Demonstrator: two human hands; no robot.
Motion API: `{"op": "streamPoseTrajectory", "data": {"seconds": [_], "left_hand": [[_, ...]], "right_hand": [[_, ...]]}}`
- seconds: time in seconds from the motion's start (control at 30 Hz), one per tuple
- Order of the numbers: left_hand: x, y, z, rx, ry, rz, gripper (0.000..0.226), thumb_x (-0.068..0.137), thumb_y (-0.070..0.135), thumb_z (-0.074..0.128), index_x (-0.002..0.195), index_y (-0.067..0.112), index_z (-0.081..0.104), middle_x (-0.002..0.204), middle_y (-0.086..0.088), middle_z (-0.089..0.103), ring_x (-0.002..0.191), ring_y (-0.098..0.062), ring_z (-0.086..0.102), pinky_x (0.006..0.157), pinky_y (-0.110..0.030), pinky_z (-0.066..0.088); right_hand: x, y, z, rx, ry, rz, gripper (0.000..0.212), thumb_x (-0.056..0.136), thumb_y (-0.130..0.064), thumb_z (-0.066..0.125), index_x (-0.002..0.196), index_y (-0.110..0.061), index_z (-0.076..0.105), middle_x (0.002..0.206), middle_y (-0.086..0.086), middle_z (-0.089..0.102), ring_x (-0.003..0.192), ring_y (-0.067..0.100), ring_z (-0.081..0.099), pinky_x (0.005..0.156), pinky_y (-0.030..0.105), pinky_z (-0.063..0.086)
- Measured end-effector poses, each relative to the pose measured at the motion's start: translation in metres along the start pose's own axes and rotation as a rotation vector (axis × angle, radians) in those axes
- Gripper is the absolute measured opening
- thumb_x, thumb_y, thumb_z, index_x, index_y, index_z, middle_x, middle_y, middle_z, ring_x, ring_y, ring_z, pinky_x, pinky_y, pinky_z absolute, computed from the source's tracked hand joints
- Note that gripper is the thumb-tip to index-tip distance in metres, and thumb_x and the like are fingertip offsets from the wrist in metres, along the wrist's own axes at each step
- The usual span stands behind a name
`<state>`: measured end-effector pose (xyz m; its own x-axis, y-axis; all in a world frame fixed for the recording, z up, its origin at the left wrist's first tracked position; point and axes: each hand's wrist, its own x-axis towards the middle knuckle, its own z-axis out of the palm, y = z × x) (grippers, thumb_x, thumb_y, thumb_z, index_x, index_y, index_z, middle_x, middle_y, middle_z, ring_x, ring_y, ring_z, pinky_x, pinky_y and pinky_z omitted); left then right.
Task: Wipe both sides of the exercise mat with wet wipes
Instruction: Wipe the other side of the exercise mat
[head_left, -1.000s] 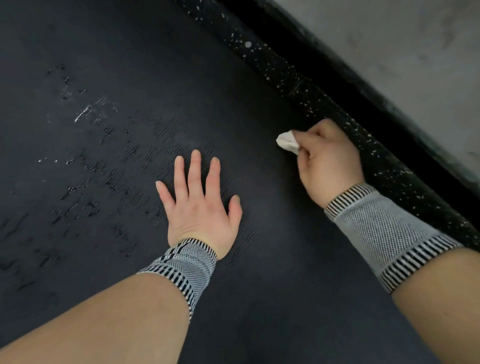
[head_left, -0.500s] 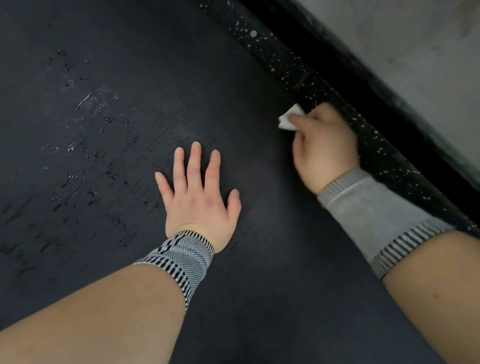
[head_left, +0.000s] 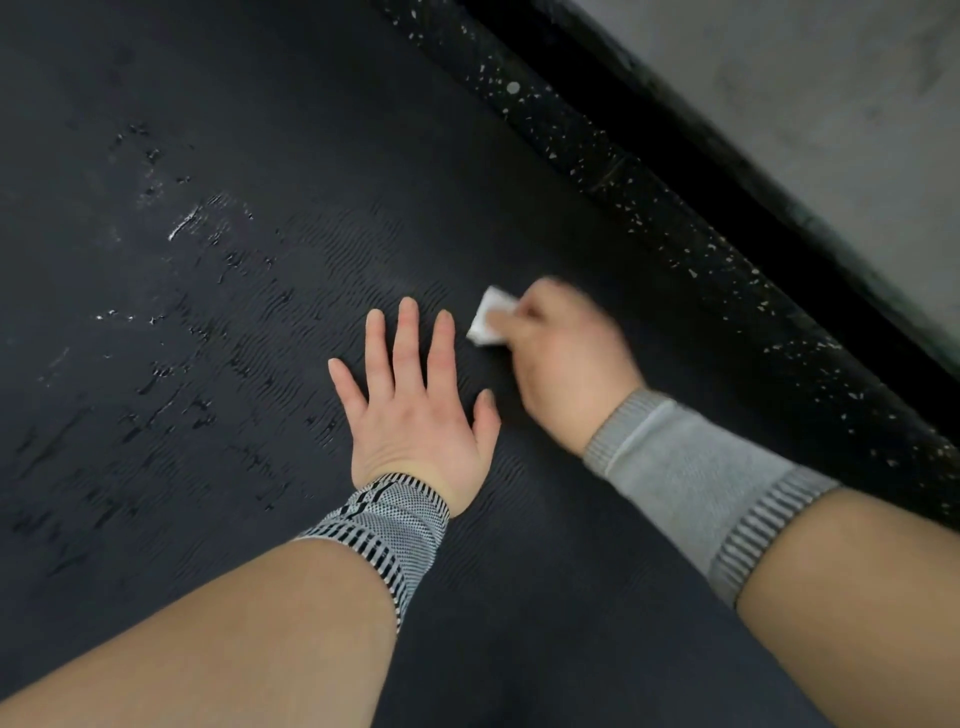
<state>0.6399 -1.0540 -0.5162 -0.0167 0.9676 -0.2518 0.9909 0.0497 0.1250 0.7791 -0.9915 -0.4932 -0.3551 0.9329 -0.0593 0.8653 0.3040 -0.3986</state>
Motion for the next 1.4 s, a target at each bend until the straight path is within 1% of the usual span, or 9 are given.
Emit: {"op": "streamPoseTrajectory", "data": {"seconds": [0.1, 0.3, 0.47, 0.67, 0.77, 0.9, 1.1, 1.3, 1.4], "left_hand": [[-0.001, 0.000, -0.001, 0.002, -0.006, 0.006, 0.075, 0.086, 0.053, 0.030, 0.152, 0.017, 0.022, 0.162, -0.012, 0.016, 0.149, -0.033, 0.007, 0.114, -0.063, 0.006], [0.001, 0.000, -0.001, 0.002, -0.036, 0.002, 0.077, 0.086, 0.055, 0.025, 0.153, 0.019, 0.017, 0.163, -0.010, 0.011, 0.149, -0.031, 0.001, 0.114, -0.062, 0.002], [0.001, -0.001, -0.002, -0.031, -0.031, 0.026, 0.076, 0.086, 0.054, 0.028, 0.152, 0.016, 0.026, 0.162, -0.012, 0.016, 0.149, -0.032, 0.006, 0.114, -0.064, 0.007], [0.002, -0.002, -0.008, -0.080, -0.076, 0.028, 0.077, 0.090, 0.055, 0.028, 0.157, 0.022, 0.008, 0.165, -0.007, -0.004, 0.149, -0.029, -0.011, 0.115, -0.059, -0.008], [-0.001, -0.003, -0.009, -0.097, -0.053, 0.024, 0.076, 0.090, 0.054, 0.026, 0.157, 0.022, 0.011, 0.165, -0.007, -0.001, 0.149, -0.029, -0.009, 0.115, -0.060, -0.006], [0.002, -0.003, -0.010, -0.101, -0.069, 0.026, 0.073, 0.093, 0.052, 0.028, 0.157, 0.024, 0.005, 0.164, -0.004, -0.008, 0.149, -0.027, -0.014, 0.115, -0.059, -0.009], [0.001, -0.001, -0.015, -0.100, -0.100, 0.004, 0.069, 0.097, 0.047, 0.028, 0.157, 0.027, 0.000, 0.164, 0.000, -0.013, 0.149, -0.025, -0.017, 0.117, -0.058, -0.008], [-0.014, -0.036, -0.047, -0.142, -0.142, -0.024, 0.072, 0.096, 0.044, 0.044, 0.157, 0.024, 0.012, 0.165, 0.002, -0.004, 0.150, -0.020, -0.010, 0.121, -0.050, 0.007], [-0.053, -0.071, -0.057, -0.045, -0.153, -0.150, 0.077, 0.093, 0.052, 0.050, 0.156, 0.022, 0.017, 0.164, 0.001, 0.000, 0.150, -0.021, -0.005, 0.120, -0.048, 0.015]], "right_hand": [[0.002, -0.003, -0.003, 0.014, -0.063, -0.074, 0.015, 0.079, -0.011, 0.064, 0.094, -0.007, 0.067, 0.087, 0.010, 0.054, 0.076, 0.026, 0.051, 0.060, 0.031, 0.047], [0.038, 0.031, -0.014, -0.060, 0.186, 0.318, 0.029, 0.088, -0.011, 0.050, 0.113, -0.010, 0.065, 0.106, 0.013, 0.054, 0.096, 0.030, 0.053, 0.082, 0.029, 0.041], [0.006, -0.007, 0.000, -0.062, -0.030, -0.016, 0.025, 0.071, -0.003, 0.070, 0.095, -0.008, 0.070, 0.083, 0.012, 0.056, 0.072, 0.030, 0.056, 0.058, 0.029, 0.045], [0.028, 0.039, -0.018, -0.040, 0.162, 0.384, 0.030, 0.091, -0.015, 0.048, 0.116, -0.009, 0.063, 0.101, 0.007, 0.052, 0.086, 0.016, 0.047, 0.076, 0.019, 0.033], [0.012, 0.008, -0.007, -0.075, 0.105, 0.261, 0.033, 0.088, -0.008, 0.051, 0.119, -0.011, 0.063, 0.106, 0.017, 0.056, 0.092, 0.031, 0.054, 0.077, 0.031, 0.040], [-0.001, -0.005, -0.003, -0.074, 0.021, -0.041, 0.025, 0.075, 0.001, 0.067, 0.099, -0.007, 0.071, 0.083, 0.015, 0.058, 0.070, 0.033, 0.058, 0.062, 0.032, 0.048], [0.022, 0.020, -0.006, -0.047, 0.133, 0.355, 0.028, 0.093, -0.019, 0.046, 0.116, -0.012, 0.061, 0.103, 0.003, 0.050, 0.098, 0.022, 0.054, 0.075, 0.016, 0.031], [0.013, -0.013, 0.000, -0.151, -0.026, -0.002, 0.032, 0.091, -0.015, 0.050, 0.120, -0.017, 0.062, 0.111, 0.008, 0.052, 0.098, 0.029, 0.055, 0.085, 0.033, 0.047], [0.020, -0.003, -0.007, -0.162, 0.068, 0.185, 0.030, 0.090, -0.012, 0.050, 0.117, -0.013, 0.062, 0.115, 0.010, 0.051, 0.099, 0.030, 0.055, 0.086, 0.033, 0.046]]}}
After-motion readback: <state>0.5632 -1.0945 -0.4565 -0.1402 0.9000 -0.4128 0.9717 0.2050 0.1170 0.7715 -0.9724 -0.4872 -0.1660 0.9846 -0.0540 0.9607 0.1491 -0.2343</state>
